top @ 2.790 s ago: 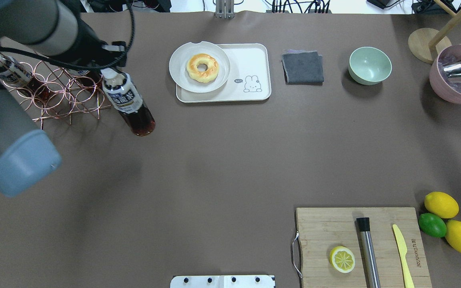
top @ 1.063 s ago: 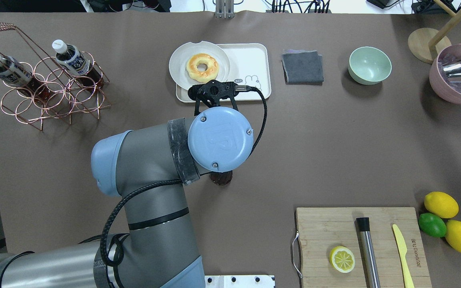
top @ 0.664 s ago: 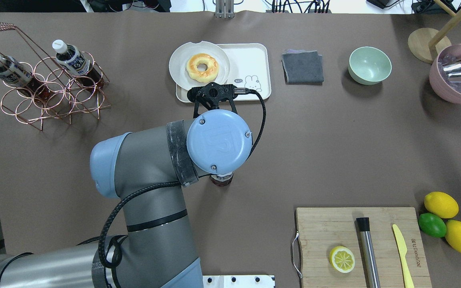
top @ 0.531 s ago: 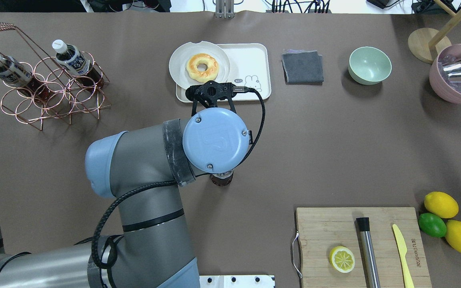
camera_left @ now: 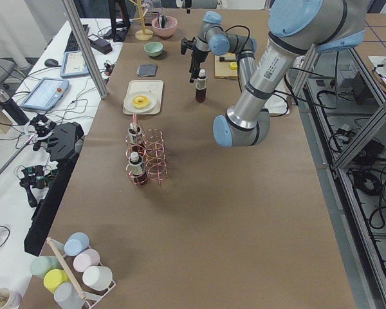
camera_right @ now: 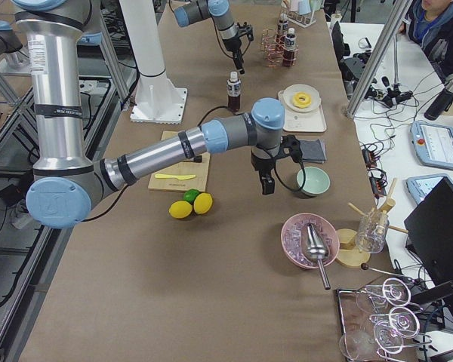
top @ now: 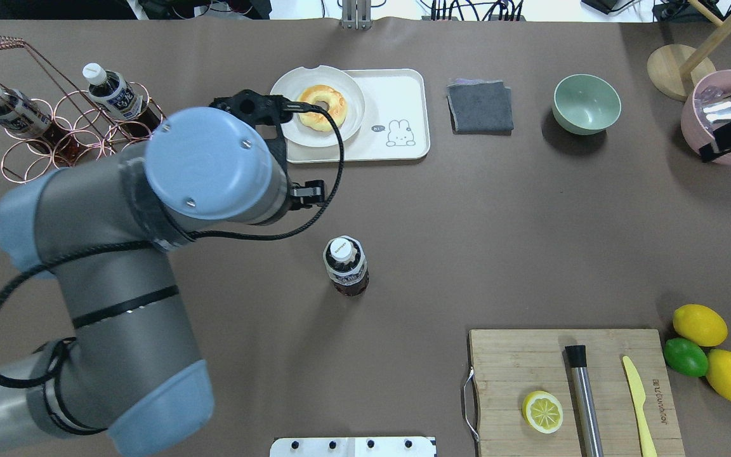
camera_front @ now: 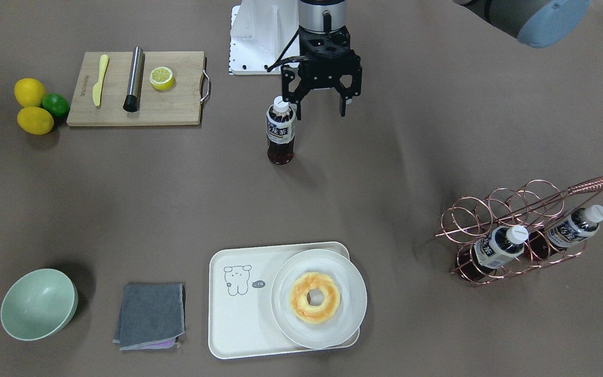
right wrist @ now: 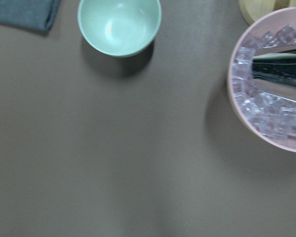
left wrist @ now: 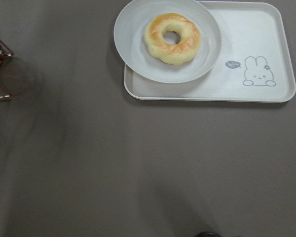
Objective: Place tea on tray
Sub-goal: 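Release the bottle and withdraw the left gripper while the right gripper approaches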
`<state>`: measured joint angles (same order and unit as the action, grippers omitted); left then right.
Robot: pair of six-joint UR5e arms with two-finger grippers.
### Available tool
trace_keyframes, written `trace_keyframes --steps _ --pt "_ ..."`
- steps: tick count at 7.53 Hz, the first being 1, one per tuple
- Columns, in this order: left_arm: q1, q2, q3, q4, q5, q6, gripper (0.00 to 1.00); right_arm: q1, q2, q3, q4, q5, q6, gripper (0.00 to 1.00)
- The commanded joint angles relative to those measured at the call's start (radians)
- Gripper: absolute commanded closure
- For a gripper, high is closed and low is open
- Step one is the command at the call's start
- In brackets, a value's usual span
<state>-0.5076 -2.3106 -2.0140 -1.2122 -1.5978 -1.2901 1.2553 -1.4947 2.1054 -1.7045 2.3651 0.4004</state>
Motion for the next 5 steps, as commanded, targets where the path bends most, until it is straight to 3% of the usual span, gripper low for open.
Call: trace_keyframes --steps 1,3,5 --pt "-0.161 0.165 -0.106 -0.048 -0.166 0.157 0.10 -0.247 0.172 0.119 -0.004 -0.041 0.440 0.02" --pt "-0.276 0.322 -0.107 -0.183 -0.322 0.260 0.10 -0.498 0.351 0.119 -0.029 -0.204 0.769 0.02" --pt "-0.401 0.471 -0.097 -0.278 -0.465 0.418 0.10 -0.714 0.608 0.098 -0.297 -0.442 0.904 0.02"
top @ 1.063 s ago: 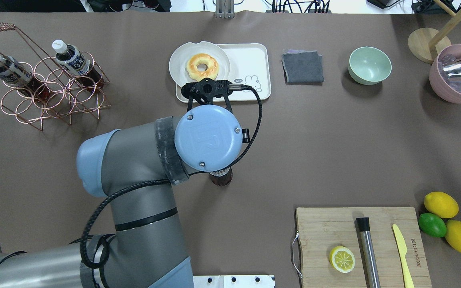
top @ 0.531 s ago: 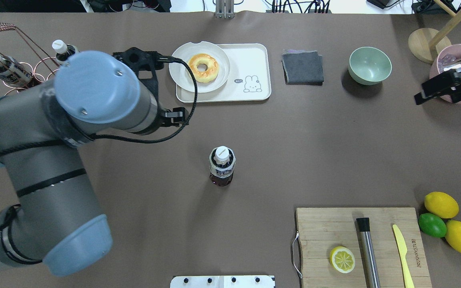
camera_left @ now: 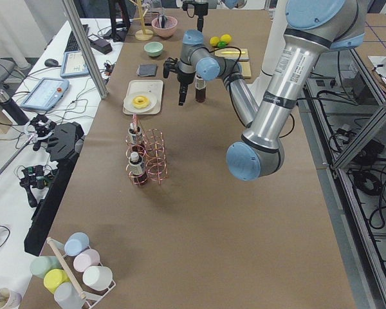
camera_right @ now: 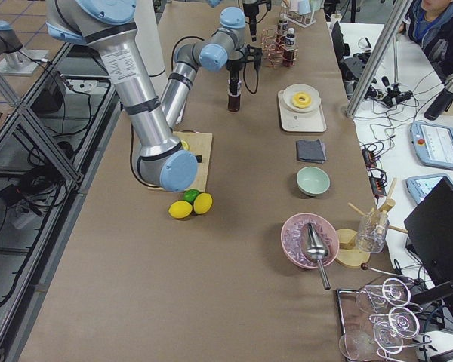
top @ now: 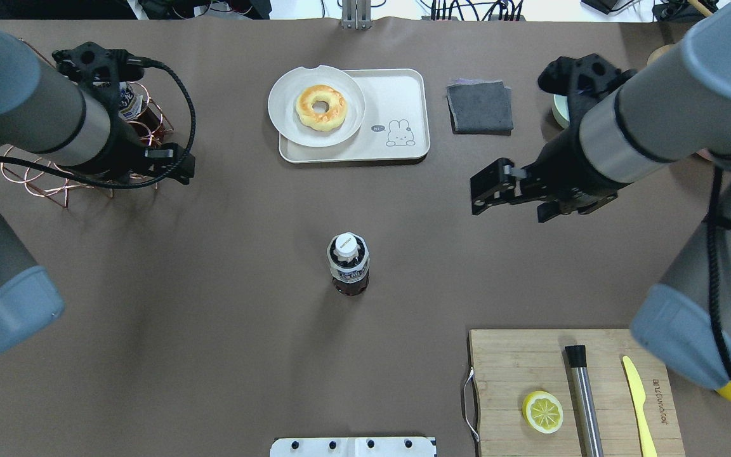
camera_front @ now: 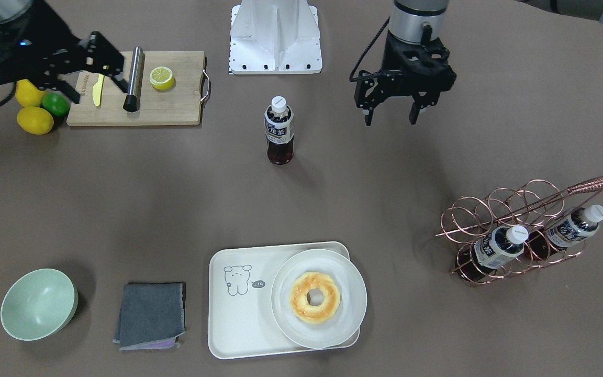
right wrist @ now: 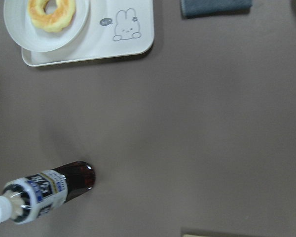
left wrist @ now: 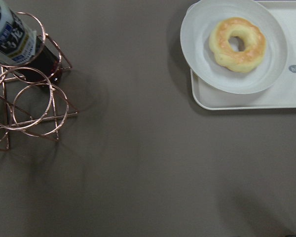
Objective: Place tea on tray
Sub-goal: 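Grasp the standing tea bottle with the right gripper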
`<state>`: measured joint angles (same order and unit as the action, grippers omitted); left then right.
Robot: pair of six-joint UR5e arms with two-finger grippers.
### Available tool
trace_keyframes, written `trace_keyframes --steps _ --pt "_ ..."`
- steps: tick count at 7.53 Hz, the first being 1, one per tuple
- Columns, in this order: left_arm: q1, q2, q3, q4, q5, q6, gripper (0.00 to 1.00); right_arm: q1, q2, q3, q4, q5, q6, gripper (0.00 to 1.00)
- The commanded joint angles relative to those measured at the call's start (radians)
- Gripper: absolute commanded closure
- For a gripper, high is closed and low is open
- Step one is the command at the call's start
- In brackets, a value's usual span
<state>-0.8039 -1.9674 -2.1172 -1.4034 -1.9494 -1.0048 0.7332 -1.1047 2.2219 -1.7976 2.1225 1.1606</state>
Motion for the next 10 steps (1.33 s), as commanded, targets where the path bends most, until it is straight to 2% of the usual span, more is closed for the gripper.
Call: trace_keyframes --steps 1,2,4,5,6,8,10 --pt "-0.124 0.171 0.017 -0.138 -0.121 0.162 0.10 -0.257 0.305 -0.065 -0.251 -0.251 0.189 0.02" --pt "-0.126 0.194 0.034 -0.190 -0.121 0.164 0.10 -0.300 0.365 -0.124 -0.250 -0.295 0.211 0.02" --pt "-0.138 0.223 0.030 -0.216 -0.123 0.166 0.10 -0.328 0.385 -0.210 -0.234 -0.334 0.200 0.06" --pt "-0.141 0.257 0.010 -0.223 -0.132 0.170 0.10 -0.328 0.387 -0.269 -0.144 -0.354 0.199 0.08" --pt "-0.150 0.281 0.005 -0.258 -0.160 0.170 0.10 -0.325 0.385 -0.309 -0.110 -0.369 0.177 0.10" --pt "-0.153 0.312 0.006 -0.296 -0.164 0.170 0.10 -0.325 0.387 -0.326 -0.109 -0.381 0.142 0.12" --pt "-0.153 0.314 0.010 -0.298 -0.164 0.170 0.10 -0.318 0.388 -0.332 -0.108 -0.394 0.122 0.21"
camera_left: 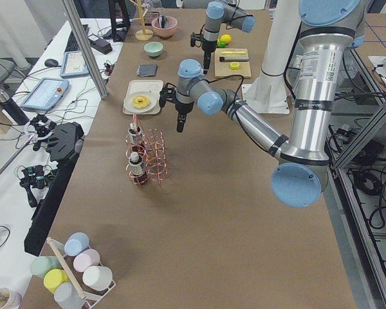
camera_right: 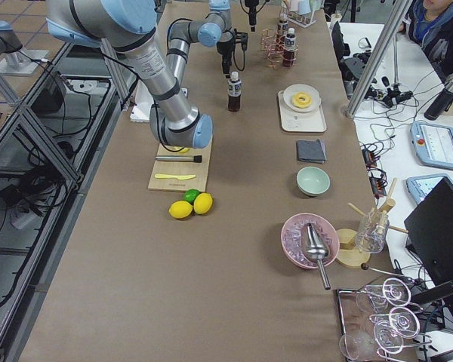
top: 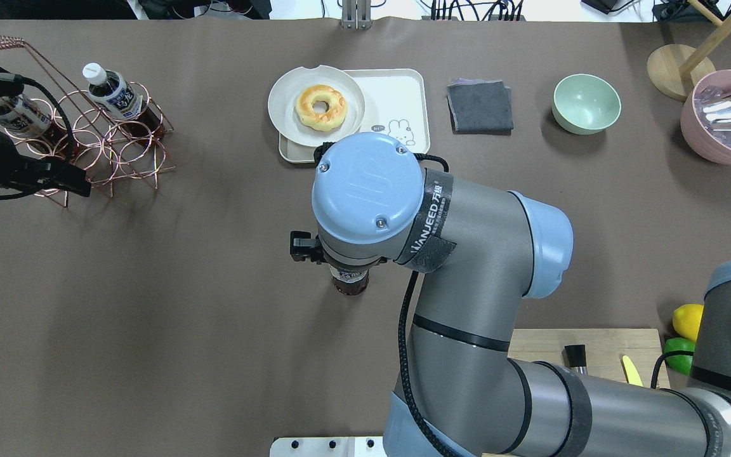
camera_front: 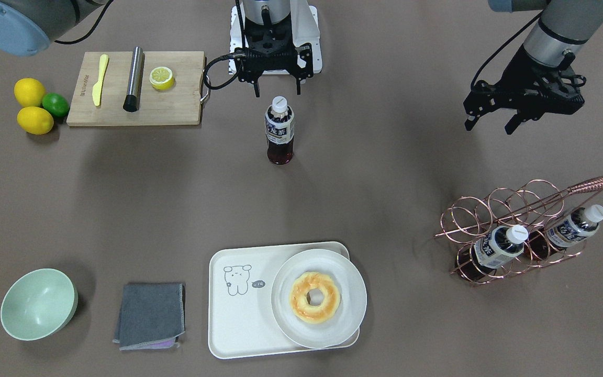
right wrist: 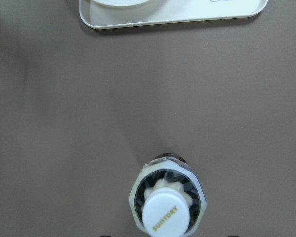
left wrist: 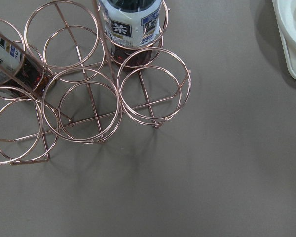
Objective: Place tea on tray
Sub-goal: 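Grasp the standing tea bottle with the right gripper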
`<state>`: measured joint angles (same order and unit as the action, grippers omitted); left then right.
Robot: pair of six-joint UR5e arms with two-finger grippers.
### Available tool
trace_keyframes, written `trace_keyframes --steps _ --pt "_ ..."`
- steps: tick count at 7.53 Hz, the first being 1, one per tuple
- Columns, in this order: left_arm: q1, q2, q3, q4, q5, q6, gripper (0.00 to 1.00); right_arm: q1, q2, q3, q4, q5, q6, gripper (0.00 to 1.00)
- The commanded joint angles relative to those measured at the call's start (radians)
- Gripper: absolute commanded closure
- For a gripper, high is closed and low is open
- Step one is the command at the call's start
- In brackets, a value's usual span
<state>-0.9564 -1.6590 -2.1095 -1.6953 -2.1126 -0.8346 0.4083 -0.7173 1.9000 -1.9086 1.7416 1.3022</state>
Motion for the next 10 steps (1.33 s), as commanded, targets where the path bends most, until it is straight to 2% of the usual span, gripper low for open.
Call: trace_keyframes --steps 1,4,5,6,7,8,10 --pt "-0.001 0.005 0.000 -0.006 -0.001 0.000 0.10 0.007 0.002 -0.012 0.003 -0.016 -0.027 0.22" --pt "-0.001 0.004 0.006 -0.018 -0.001 -0.003 0.09 0.017 0.002 -0.041 0.035 -0.019 -0.032 0.24" --pt "-0.001 0.004 0.008 -0.020 -0.001 -0.003 0.09 0.017 0.002 -0.048 0.058 -0.019 -0.031 0.29" --pt "-0.001 0.004 0.011 -0.020 0.000 -0.003 0.09 0.017 0.001 -0.048 0.059 -0.017 -0.031 0.47" --pt "-0.001 0.004 0.013 -0.020 0.000 -0.003 0.09 0.017 0.001 -0.048 0.059 -0.016 -0.031 0.78" --pt "-0.001 0.004 0.013 -0.020 0.000 -0.003 0.09 0.023 0.001 -0.048 0.059 -0.013 -0.035 1.00" --pt "-0.002 0.005 0.009 -0.020 -0.001 -0.003 0.09 0.070 0.021 -0.048 0.049 0.010 -0.057 1.00"
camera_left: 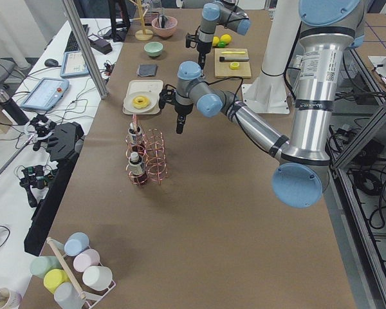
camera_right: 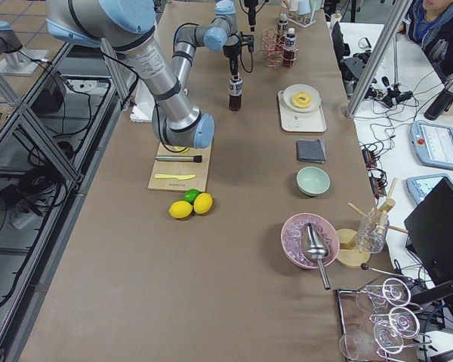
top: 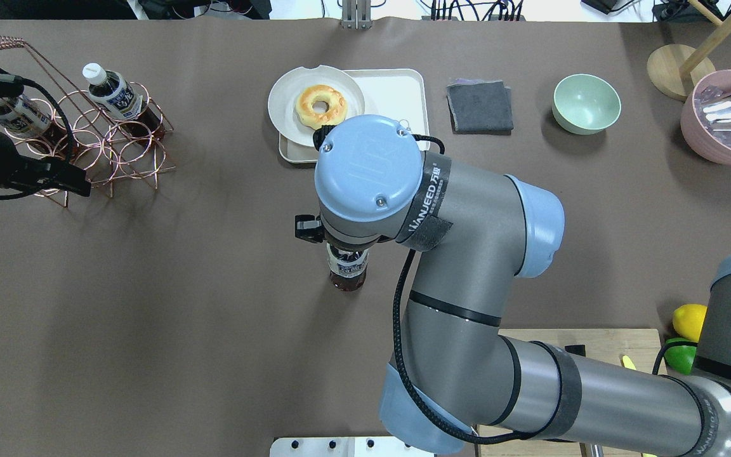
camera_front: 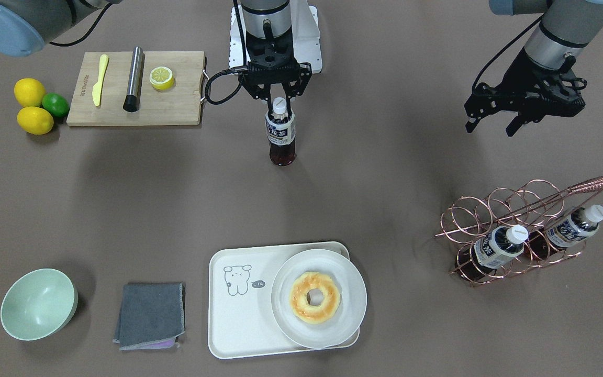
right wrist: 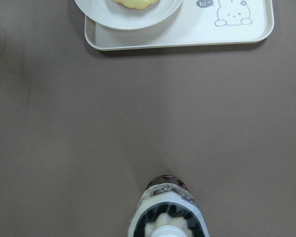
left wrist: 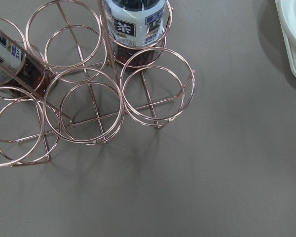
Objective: Place tea on tray
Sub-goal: 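Grasp the standing tea bottle with the right gripper, then lift the bottle with the right gripper and set it on the tray beside the plate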
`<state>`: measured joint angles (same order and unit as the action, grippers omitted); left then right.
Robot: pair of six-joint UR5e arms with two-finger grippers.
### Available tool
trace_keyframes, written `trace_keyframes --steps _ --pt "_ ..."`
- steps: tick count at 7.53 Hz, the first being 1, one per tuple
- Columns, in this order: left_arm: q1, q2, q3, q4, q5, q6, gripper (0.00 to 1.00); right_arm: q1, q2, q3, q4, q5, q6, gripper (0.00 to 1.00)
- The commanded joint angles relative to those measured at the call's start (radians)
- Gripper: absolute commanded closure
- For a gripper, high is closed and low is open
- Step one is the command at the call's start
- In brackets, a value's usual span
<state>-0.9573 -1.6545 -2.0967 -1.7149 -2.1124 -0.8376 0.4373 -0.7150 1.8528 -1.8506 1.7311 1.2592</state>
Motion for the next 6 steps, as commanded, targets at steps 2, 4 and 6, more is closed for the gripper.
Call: trace_keyframes --steps 2,4,6 --pt "-0.093 0.062 -0.037 0.001 -0.065 0.023 0.10 0.168 0.025 -0.020 -0.009 0.108 -0.093 1.00" --pt "-0.188 0.142 -0.055 0.003 -0.115 0.148 0.10 0.280 0.116 -0.213 0.007 0.149 -0.186 1.00" --pt "-0.277 0.215 -0.071 0.001 -0.168 0.254 0.09 0.375 0.219 -0.501 0.159 0.191 -0.216 1.00"
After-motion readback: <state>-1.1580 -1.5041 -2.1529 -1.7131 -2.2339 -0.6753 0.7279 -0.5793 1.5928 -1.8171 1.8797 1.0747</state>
